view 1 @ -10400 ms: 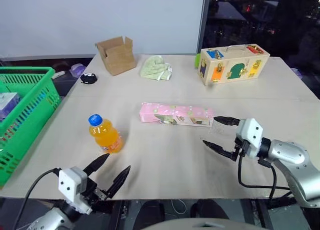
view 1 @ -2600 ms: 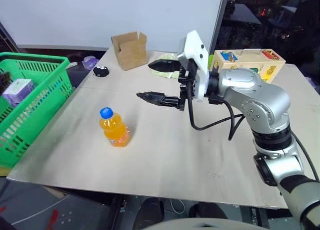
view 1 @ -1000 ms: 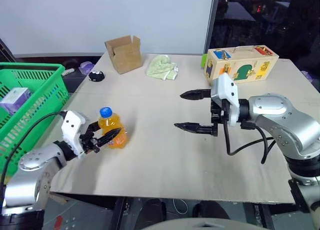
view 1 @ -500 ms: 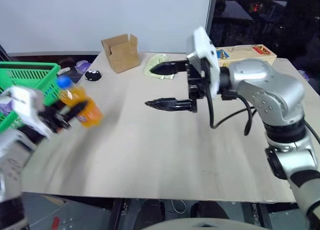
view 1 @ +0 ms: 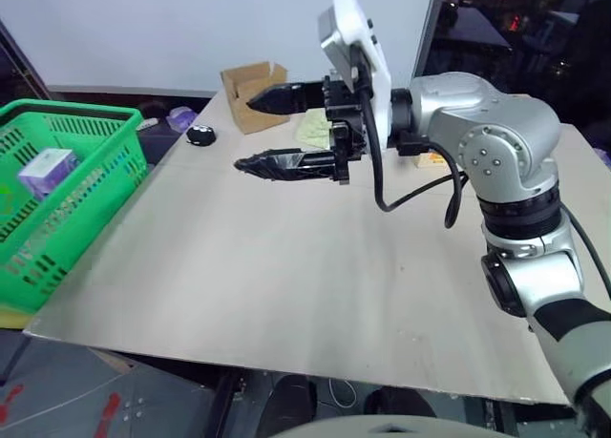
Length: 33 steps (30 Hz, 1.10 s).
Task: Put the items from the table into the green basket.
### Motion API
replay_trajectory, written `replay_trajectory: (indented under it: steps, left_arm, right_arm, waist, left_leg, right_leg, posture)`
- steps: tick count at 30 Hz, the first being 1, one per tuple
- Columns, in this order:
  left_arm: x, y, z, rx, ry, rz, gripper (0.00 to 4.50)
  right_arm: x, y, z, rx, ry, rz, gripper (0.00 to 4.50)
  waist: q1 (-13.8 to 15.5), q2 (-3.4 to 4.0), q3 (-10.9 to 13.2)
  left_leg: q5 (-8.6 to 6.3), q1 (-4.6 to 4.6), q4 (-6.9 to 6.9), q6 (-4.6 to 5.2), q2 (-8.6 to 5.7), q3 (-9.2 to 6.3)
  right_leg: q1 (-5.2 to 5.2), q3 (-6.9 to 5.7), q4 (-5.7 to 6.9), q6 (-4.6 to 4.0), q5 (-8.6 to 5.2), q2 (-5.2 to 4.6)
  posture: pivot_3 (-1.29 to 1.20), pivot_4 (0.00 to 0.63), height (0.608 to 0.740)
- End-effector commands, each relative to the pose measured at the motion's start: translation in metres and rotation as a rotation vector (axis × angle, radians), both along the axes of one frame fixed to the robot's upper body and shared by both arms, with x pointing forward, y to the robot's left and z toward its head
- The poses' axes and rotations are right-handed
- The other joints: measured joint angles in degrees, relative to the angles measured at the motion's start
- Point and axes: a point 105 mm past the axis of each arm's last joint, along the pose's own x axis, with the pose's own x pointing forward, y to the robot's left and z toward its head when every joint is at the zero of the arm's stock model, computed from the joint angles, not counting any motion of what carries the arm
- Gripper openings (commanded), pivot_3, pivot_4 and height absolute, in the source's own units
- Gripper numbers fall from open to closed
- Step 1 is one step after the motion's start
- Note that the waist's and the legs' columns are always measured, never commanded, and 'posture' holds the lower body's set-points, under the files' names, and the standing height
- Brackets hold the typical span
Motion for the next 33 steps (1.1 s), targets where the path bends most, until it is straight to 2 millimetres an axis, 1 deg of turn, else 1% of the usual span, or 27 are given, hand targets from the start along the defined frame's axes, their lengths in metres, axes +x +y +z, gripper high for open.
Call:
replay_trajectory:
  steps: [1, 6, 7, 14, 16, 18, 21, 24, 27, 29, 30, 32, 33]
  left_arm:
    - [0.0, 0.007, 0.02, 0.08, -0.027, 0.015, 2.26]
    - [0.007, 0.013, 0.005, 0.072, 0.005, 0.006, 2.26]
    - [0.008, 0.014, 0.003, 0.072, 0.009, 0.008, 2.26]
    - [0.016, 0.017, -0.01, 0.065, 0.015, 0.016, 2.26]
    - [0.016, 0.018, -0.014, 0.054, 0.019, 0.019, 2.26]
    - [0.016, 0.017, -0.017, 0.042, 0.03, 0.008, 3.28]
    - [0.012, 0.02, -0.018, 0.03, 0.016, 0.019, 4.48]
    - [0.01, 0.018, -0.016, 0.02, -0.018, -0.003, 4.48]
    - [0.011, 0.011, -0.01, -0.001, -0.075, -0.066, 4.48]
    - [0.016, -0.001, -0.003, -0.006, -0.126, -0.141, 4.48]
    - [0.019, -0.009, 0.001, -0.007, -0.144, -0.184, 4.48]
    - [0.027, -0.032, 0.005, -0.031, -0.177, -0.297, 4.48]
    - [0.031, -0.049, 0.006, -0.039, -0.186, -0.367, 4.48]
  right_arm:
    - [0.001, -0.005, 0.011, 0.019, -0.046, -0.037, 4.5]
    - [0.008, -0.013, 0.003, 0.016, -0.036, -0.097, 4.5]
    - [0.009, -0.014, 0.002, 0.016, -0.035, -0.107, 4.5]
    - [0.012, -0.023, -0.003, 0.018, -0.028, -0.165, 4.5]
    - [0.013, -0.024, -0.003, 0.02, -0.028, -0.176, 4.5]
    - [0.012, -0.025, -0.003, 0.024, -0.028, -0.181, 4.5]
    - [0.011, -0.026, -0.002, 0.036, -0.028, -0.181, 4.5]
    - [0.01, -0.027, -0.003, 0.04, -0.03, -0.18, 4.5]
    - [0.009, -0.027, -0.003, 0.045, -0.031, -0.18, 4.5]
    - [0.008, -0.028, -0.004, 0.05, -0.029, -0.183, 4.5]
    - [0.008, -0.028, -0.004, 0.051, -0.029, -0.184, 4.5]
    - [0.008, -0.029, -0.004, 0.055, -0.03, -0.185, 4.5]
    - [0.007, -0.03, -0.005, 0.056, -0.032, -0.185, 4.5]
  waist:
    - [0.57, -0.04, -0.02]
    - [0.92, -0.24, -0.11]
    - [0.77, -0.35, -0.09]
    - [-0.46, -0.43, -0.09]
    - [-0.98, -0.43, -0.09]
    - [-1.44, -0.43, -0.09]
    - [-2.42, -0.42, -0.08]
    - [-3.08, -0.38, -0.06]
    - [-3.87, -0.38, -0.06]
    - [-4.01, -0.39, -0.06]
    - [-4.0, -0.39, -0.06]
    - [-3.95, -0.37, -0.05]
    - [-3.93, -0.36, -0.05]
  left_leg:
    - [-0.01, -0.01, 0.0, -0.02, -0.02, 0.05]
    - [-0.02, -0.04, 0.0, -0.04, 0.03, 0.1]
    - [-0.02, -0.04, 0.0, -0.04, 0.03, 0.1]
    - [-0.01, -0.27, 0.01, -0.02, 0.05, 0.08]
    - [0.1, -0.34, 0.01, 0.17, 0.04, 0.07]
    - [0.14, -0.34, 0.01, 0.24, 0.05, 0.1]
    - [0.15, -0.34, 0.02, 0.25, 0.04, 0.11]
    - [0.15, -0.28, 0.02, 0.26, 0.05, 0.18]
    - [0.15, -0.28, 0.03, 0.26, 0.06, 0.15]
    - [0.16, -0.28, 0.05, 0.26, 0.06, 0.15]
    - [0.15, -0.27, 0.06, 0.27, 0.06, 0.16]
    - [0.16, -0.26, 0.06, 0.26, 0.05, 0.17]
    - [0.16, -0.26, 0.07, 0.26, 0.05, 0.16]
  right_leg:
    - [0.0, -0.01, 0.01, 0.0, 0.0, -0.07]
    - [-0.02, -0.08, 0.02, -0.01, 0.0, -0.12]
    - [-0.02, -0.08, 0.03, -0.01, 0.0, -0.12]
    - [-0.19, 0.02, 0.08, -0.02, 0.0, -0.15]
    - [-0.25, 0.03, 0.09, -0.02, 0.0, -0.15]
    - [-0.27, 0.0, 0.1, -0.01, 0.0, -0.13]
    - [-0.27, -0.04, 0.11, -0.01, 0.01, -0.14]
    - [-0.27, 0.02, 0.18, 0.0, 0.01, -0.12]
    - [-0.26, -0.01, 0.18, 0.0, 0.01, -0.11]
    - [-0.25, 0.0, 0.18, 0.0, 0.01, -0.11]
    - [-0.25, 0.02, 0.2, 0.0, 0.01, -0.12]
    - [-0.23, 0.13, 0.2, 0.0, 0.01, -0.17]
    - [-0.22, 0.21, 0.21, 0.0, 0.01, -0.2]
  posture:
    - [0.23, 0.0, 0.74]
    - [0.2, 0.0, 0.74]
    - [0.18, 0.0, 0.74]
    - [0.15, 0.0, 0.74]
    - [0.15, 0.0, 0.74]
    - [0.14, 0.0, 0.74]
    - [0.14, 0.0, 0.74]
    - [0.12, 0.0, 0.74]
    - [0.11, 0.0, 0.74]
    - [0.11, 0.0, 0.74]
    - [0.11, 0.0, 0.74]
    - [0.11, 0.0, 0.74]
    - [0.11, 0.0, 0.74]
